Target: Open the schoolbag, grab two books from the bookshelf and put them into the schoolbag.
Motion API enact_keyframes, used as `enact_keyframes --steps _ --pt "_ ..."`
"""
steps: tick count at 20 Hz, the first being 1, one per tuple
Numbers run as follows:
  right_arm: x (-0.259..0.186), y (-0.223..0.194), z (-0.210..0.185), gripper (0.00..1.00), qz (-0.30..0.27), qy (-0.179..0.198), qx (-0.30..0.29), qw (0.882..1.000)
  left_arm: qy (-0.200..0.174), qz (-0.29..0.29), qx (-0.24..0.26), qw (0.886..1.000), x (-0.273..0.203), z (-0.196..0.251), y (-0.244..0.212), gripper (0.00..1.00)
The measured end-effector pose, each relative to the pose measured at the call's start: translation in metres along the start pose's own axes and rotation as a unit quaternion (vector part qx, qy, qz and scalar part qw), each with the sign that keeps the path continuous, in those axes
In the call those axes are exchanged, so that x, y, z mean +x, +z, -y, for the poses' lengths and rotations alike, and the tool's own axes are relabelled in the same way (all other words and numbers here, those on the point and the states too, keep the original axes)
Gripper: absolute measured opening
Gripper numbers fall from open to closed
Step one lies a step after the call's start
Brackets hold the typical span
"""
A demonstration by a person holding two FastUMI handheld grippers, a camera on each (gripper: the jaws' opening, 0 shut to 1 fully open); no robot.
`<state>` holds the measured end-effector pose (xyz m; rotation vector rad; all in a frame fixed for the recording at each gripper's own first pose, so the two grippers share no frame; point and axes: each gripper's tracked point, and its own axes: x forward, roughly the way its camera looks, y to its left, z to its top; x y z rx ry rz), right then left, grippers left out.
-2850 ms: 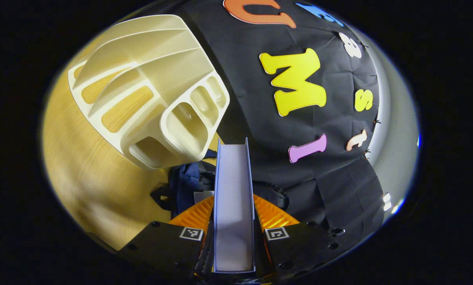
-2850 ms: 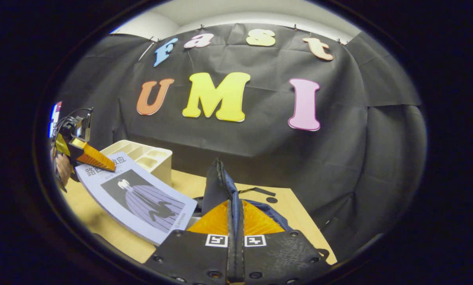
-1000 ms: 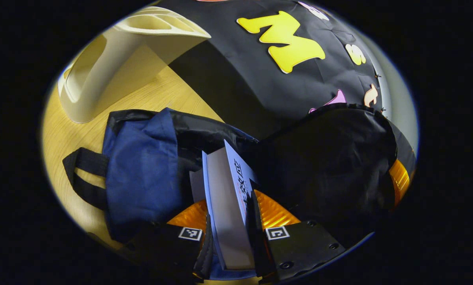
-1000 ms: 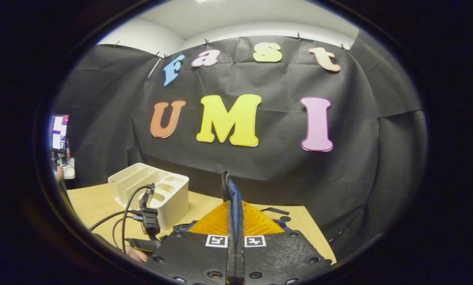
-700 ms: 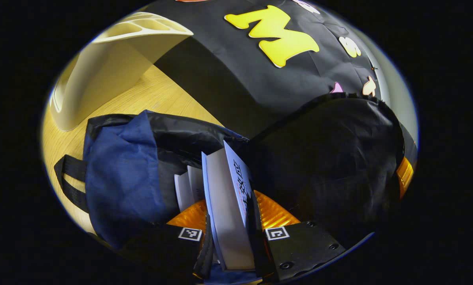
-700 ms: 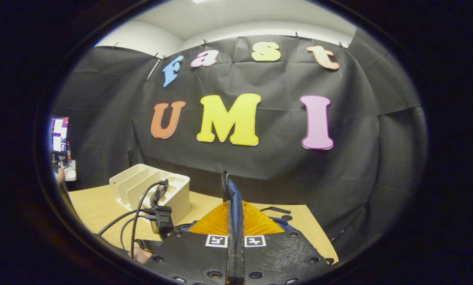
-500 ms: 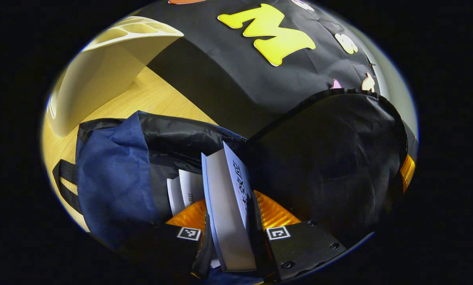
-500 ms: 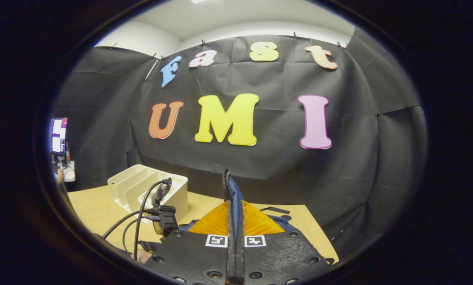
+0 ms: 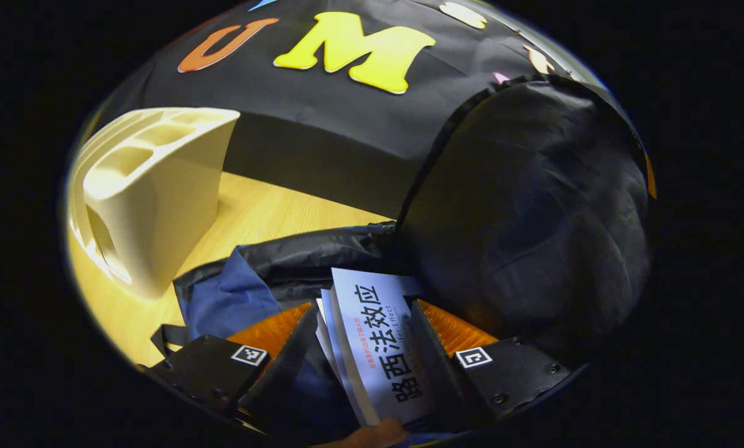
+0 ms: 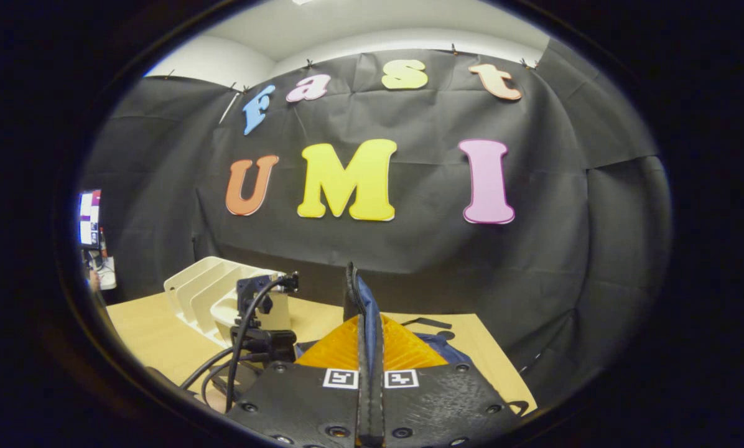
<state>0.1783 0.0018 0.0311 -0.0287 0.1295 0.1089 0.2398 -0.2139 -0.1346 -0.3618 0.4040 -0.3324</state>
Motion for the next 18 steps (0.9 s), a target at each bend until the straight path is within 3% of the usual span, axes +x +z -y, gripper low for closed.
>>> enact_keyframes --steps 5,13,18 --pt "-0.003 -0.010 0.009 0.00 -0.011 -0.016 0.003 1.000 -0.009 0.016 0.001 1.000 -0.024 -0.005 0.019 0.94" --pt "-0.011 -0.041 0.019 0.02 -0.041 -0.041 0.017 0.998 0.020 0.045 0.003 0.999 -0.075 -0.049 0.027 0.94" --pt "-0.015 -0.068 0.017 0.10 -0.069 -0.052 0.021 0.996 0.047 0.099 0.045 0.993 -0.125 -0.074 0.045 0.94"
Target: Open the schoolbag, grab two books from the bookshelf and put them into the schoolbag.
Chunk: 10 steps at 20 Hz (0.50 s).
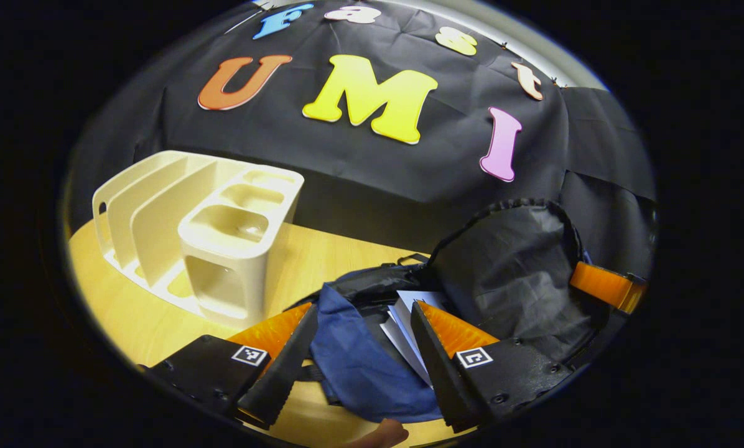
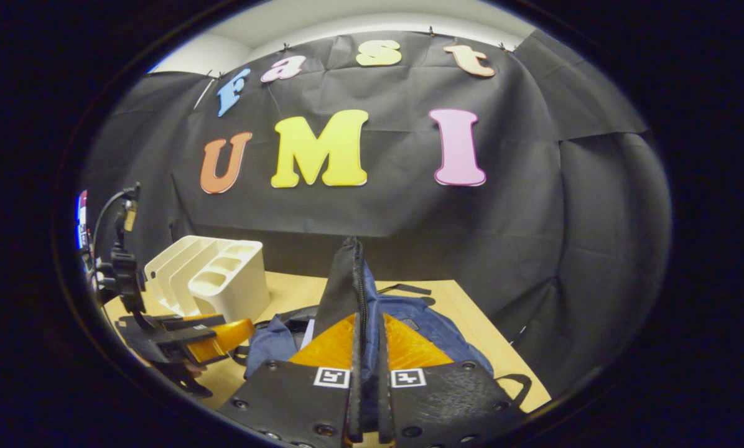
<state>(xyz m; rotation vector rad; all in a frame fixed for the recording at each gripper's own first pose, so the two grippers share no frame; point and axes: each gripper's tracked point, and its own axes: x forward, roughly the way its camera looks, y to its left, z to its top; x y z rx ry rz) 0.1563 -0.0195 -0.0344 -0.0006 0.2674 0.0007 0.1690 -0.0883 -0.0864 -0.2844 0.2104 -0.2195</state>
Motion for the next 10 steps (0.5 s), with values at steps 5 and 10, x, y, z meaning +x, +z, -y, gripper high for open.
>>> enact_keyframes --steps 5,10 --pt "-0.007 -0.017 -0.004 0.15 -0.021 -0.011 -0.008 1.000 0.042 0.039 0.032 0.998 -0.038 -0.037 0.020 0.94" --pt "-0.021 -0.028 -0.004 0.34 -0.028 -0.033 -0.011 0.999 0.076 0.066 0.052 0.994 -0.075 -0.061 0.032 0.94"
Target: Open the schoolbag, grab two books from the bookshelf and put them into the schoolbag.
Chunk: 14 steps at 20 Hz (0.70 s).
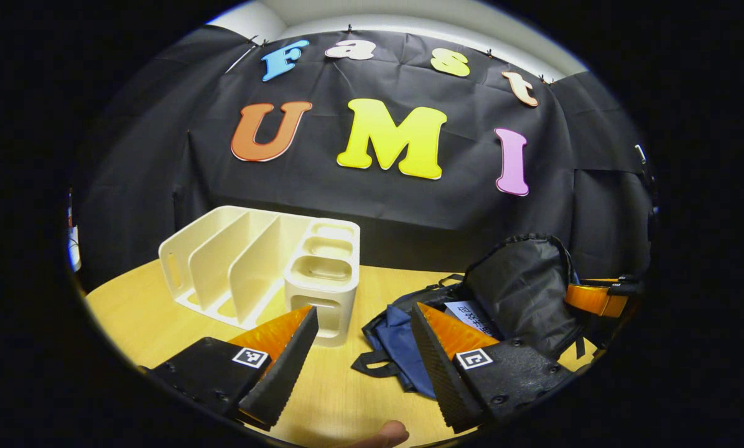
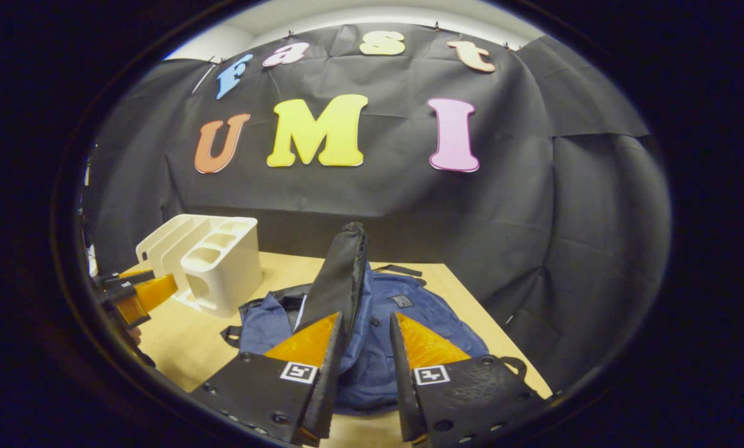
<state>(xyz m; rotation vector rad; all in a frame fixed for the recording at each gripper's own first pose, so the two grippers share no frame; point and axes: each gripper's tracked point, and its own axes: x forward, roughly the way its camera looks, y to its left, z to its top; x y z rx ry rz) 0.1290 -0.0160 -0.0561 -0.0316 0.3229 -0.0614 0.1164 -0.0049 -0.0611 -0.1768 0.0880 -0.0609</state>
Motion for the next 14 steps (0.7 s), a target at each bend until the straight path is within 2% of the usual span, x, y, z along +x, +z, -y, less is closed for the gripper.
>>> enact_keyframes --steps 1,3,4,5,6,7,8,9,10,13,14 --pt "-0.004 -0.001 0.000 0.43 -0.001 -0.001 0.003 1.000 0.004 0.003 0.001 1.000 -0.006 -0.004 0.002 0.94" --pt "-0.012 -0.004 0.002 0.46 0.000 -0.006 0.002 1.000 0.017 0.009 0.010 1.000 -0.017 -0.013 0.006 0.94" --pt "-0.018 -0.004 0.004 0.54 0.002 -0.011 -0.002 1.000 0.022 0.008 0.016 1.000 -0.023 -0.017 0.006 0.94" --pt "-0.026 -0.004 0.007 0.54 0.007 -0.017 -0.006 1.000 0.026 0.005 0.024 0.999 -0.029 -0.020 0.006 0.94" --pt "-0.032 -0.002 0.007 0.48 0.012 -0.020 -0.010 1.000 0.032 0.004 0.032 0.999 -0.038 -0.025 0.004 0.94" --pt "-0.040 -0.003 0.008 0.49 0.016 -0.024 -0.017 0.999 0.039 0.005 0.039 0.998 -0.046 -0.030 0.005 0.94" --pt "-0.049 -0.003 0.009 0.56 0.020 -0.028 -0.022 0.999 0.042 0.007 0.044 0.998 -0.053 -0.032 0.007 0.94" --pt "-0.059 -0.003 0.010 0.49 0.025 -0.029 -0.025 0.999 0.045 0.007 0.047 0.998 -0.062 -0.035 0.007 0.94" --pt "-0.069 -0.002 0.010 0.57 0.031 -0.029 -0.025 0.999 0.050 0.013 0.049 0.997 -0.071 -0.038 0.009 0.94" --pt "-0.104 0.005 0.012 0.60 0.064 -0.028 -0.025 0.997 0.061 0.024 0.052 0.996 -0.097 -0.045 0.015 0.93" --pt "-0.116 0.008 0.011 0.67 0.078 -0.028 -0.025 0.996 0.064 0.028 0.055 0.996 -0.107 -0.047 0.016 0.93"
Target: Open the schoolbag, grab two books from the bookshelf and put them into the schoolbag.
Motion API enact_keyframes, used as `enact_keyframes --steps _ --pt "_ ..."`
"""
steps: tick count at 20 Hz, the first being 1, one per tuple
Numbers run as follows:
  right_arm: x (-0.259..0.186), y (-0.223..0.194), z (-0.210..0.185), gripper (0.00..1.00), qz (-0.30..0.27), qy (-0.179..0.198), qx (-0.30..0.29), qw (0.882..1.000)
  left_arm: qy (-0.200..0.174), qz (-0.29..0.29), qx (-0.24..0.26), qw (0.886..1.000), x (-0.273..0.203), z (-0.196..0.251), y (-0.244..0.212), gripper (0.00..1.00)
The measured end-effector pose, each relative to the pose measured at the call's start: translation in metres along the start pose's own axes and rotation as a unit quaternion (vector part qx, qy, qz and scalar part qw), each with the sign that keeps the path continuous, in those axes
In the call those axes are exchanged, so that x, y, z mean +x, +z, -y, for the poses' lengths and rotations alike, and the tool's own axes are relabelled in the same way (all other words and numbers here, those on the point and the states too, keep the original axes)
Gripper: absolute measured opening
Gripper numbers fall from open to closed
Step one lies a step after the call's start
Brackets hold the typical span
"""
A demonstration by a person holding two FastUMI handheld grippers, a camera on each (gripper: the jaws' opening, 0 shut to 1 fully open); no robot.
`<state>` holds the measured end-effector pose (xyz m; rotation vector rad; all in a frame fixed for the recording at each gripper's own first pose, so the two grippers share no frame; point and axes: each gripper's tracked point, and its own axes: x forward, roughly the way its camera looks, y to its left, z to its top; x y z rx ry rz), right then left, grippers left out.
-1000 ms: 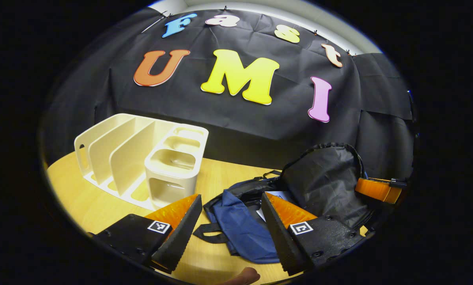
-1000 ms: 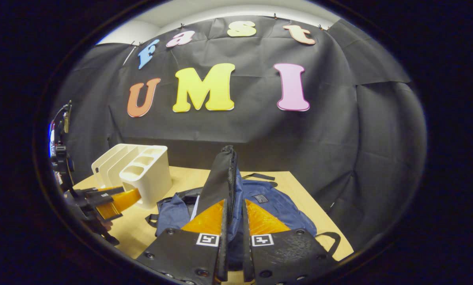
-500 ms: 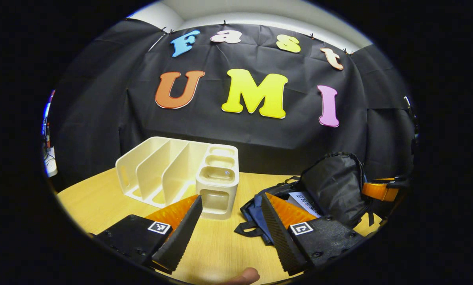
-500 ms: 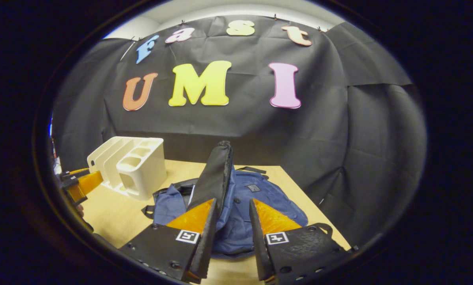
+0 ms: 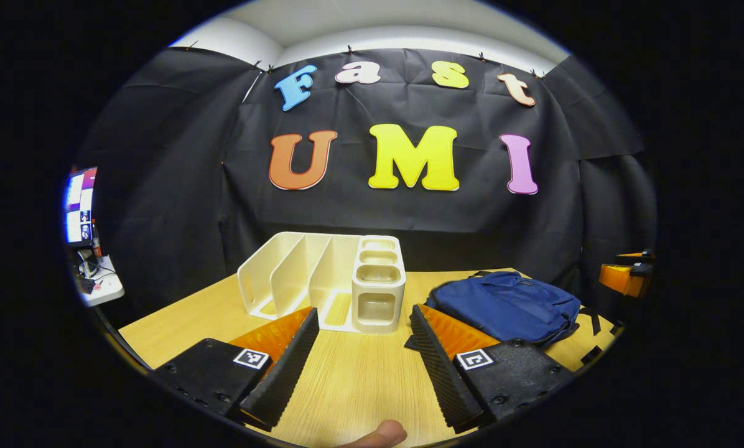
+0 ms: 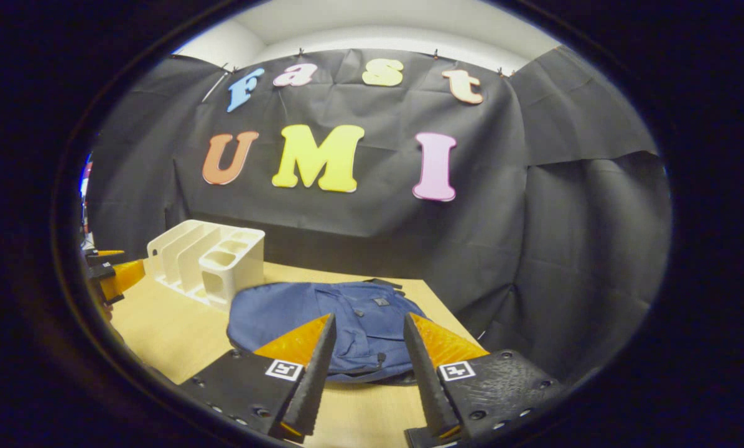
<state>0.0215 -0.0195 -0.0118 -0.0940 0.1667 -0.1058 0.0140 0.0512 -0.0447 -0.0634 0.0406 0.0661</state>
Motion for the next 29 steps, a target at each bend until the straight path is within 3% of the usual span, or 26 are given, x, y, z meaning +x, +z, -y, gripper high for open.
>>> enact_keyframes --steps 1,3,5,7,10,13,14,18,23,25,26,29 --pt "-0.012 0.005 0.001 0.68 0.013 0.000 0.002 1.000 -0.001 0.005 0.002 1.000 -0.008 0.000 0.005 0.93" --pt "-0.034 0.009 -0.002 0.84 0.030 0.005 0.006 1.000 -0.015 0.008 0.007 1.000 -0.025 0.005 0.011 0.94" --pt "-0.050 0.009 -0.010 0.87 0.036 0.016 -0.001 0.999 -0.021 0.011 0.009 1.000 -0.033 0.007 0.016 0.93" --pt "-0.062 0.014 -0.013 0.98 0.050 0.017 -0.009 0.999 -0.031 0.008 0.011 0.999 -0.038 0.014 0.017 0.94" --pt "-0.075 0.021 -0.022 0.98 0.071 0.022 -0.009 0.997 -0.053 0.009 0.016 0.998 -0.043 0.026 0.015 0.98" --pt "-0.078 0.026 -0.032 0.98 0.092 0.033 -0.022 0.995 -0.045 0.016 0.023 0.999 -0.043 0.021 0.016 0.98" --pt "-0.078 0.027 -0.032 0.93 0.095 0.033 -0.022 0.995 -0.045 0.018 0.022 0.999 -0.043 0.021 0.017 0.99" --pt "-0.070 0.030 -0.023 0.98 0.104 0.011 -0.005 0.994 -0.030 0.023 0.023 0.999 -0.040 0.010 0.017 0.99" --pt "-0.057 0.014 -0.021 0.98 0.072 0.010 0.016 0.997 -0.029 0.031 0.020 0.999 -0.041 0.005 0.021 0.99" --pt "-0.055 0.010 -0.017 0.93 0.061 0.008 0.021 0.998 -0.030 0.032 0.021 0.999 -0.043 0.005 0.021 0.98" --pt "-0.057 0.011 -0.017 0.98 0.062 0.010 0.022 0.998 -0.029 0.034 0.021 0.999 -0.043 0.004 0.022 0.98" --pt "-0.060 0.013 -0.013 0.95 0.069 0.009 0.016 0.997 -0.030 0.033 0.018 0.999 -0.042 0.006 0.021 0.98"
